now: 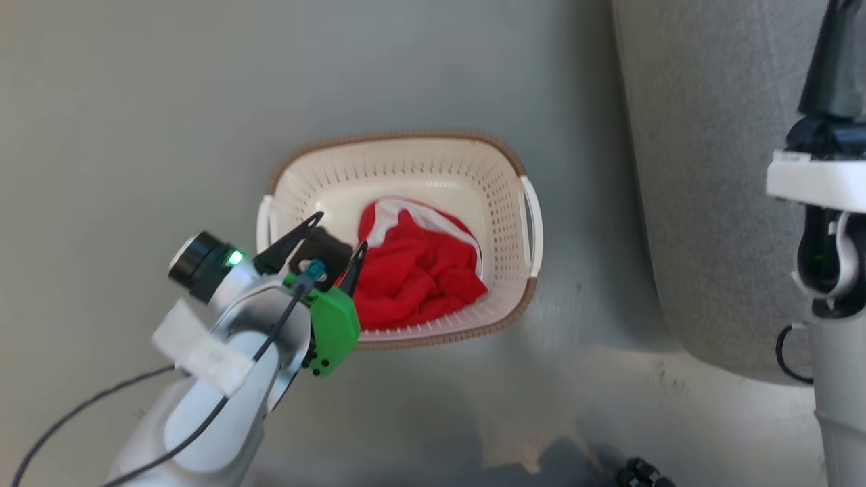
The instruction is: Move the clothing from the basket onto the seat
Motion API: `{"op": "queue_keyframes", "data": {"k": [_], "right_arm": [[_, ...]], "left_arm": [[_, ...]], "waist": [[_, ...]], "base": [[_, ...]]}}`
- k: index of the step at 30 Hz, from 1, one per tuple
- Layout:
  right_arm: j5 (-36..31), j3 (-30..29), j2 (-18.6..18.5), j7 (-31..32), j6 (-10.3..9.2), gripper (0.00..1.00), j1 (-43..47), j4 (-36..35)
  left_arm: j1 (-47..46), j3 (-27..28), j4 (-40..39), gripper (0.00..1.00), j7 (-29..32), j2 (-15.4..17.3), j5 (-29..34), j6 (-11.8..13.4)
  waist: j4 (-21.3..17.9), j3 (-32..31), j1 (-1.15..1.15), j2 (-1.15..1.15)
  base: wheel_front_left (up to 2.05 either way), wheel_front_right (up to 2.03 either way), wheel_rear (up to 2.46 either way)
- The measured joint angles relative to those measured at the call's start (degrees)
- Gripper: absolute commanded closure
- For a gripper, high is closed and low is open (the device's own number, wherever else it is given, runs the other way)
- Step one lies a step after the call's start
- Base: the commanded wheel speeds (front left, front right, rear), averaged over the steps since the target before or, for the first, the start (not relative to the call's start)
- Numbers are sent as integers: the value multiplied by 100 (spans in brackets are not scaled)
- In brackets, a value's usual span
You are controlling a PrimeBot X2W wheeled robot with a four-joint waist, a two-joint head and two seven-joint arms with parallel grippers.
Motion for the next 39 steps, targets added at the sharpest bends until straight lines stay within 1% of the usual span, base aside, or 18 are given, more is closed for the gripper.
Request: {"op": "queue_keyframes", "data": {"k": [9, 13, 17, 22, 31, 33, 39], "right_arm": [[0, -45, -4, -51, 0, 0, -389, -38], [0, 1, 23, -69, 2, 0, -580, -48], [0, 101, 65, -79, 10, 0, -734, -44], [0, 236, 189, -125, 38, 0, -886, -18], [2, 420, 327, -177, 78, 0, -1065, 151], [23, 468, 367, -177, 111, 0, -1119, 199], [35, 539, 407, -192, 112, 0, -1152, 289]], "left_arm": [[-588, -602, 828, 0, 334, -14, 330, -177], [-771, -887, 1136, 0, 421, -2, 443, -187], [-965, -1055, 1351, 0, 433, 1, 486, -187], [-1146, -1317, 1614, 0, 434, 36, 486, -188], [-1415, -2287, 2035, 0, 486, 138, 352, -188], [-1485, -2401, 2107, 0, 487, 196, 240, -188], [-1686, -2590, 2364, 0, 533, 349, 47, -188]], "waist": [[-125, 695, 0, 0], [-202, 945, 0, 0], [-298, 1155, 0, 0], [-451, 1343, 0, 0], [-757, 1554, -1, 0], [-823, 1585, -1, 0], [-1029, 1663, -1, 0]], "base": [[0, 0, 0], [0, 0, 0], [0, 0, 0], [0, 0, 0], [0, 0, 0], [0, 0, 0], [0, 0, 0]]}}
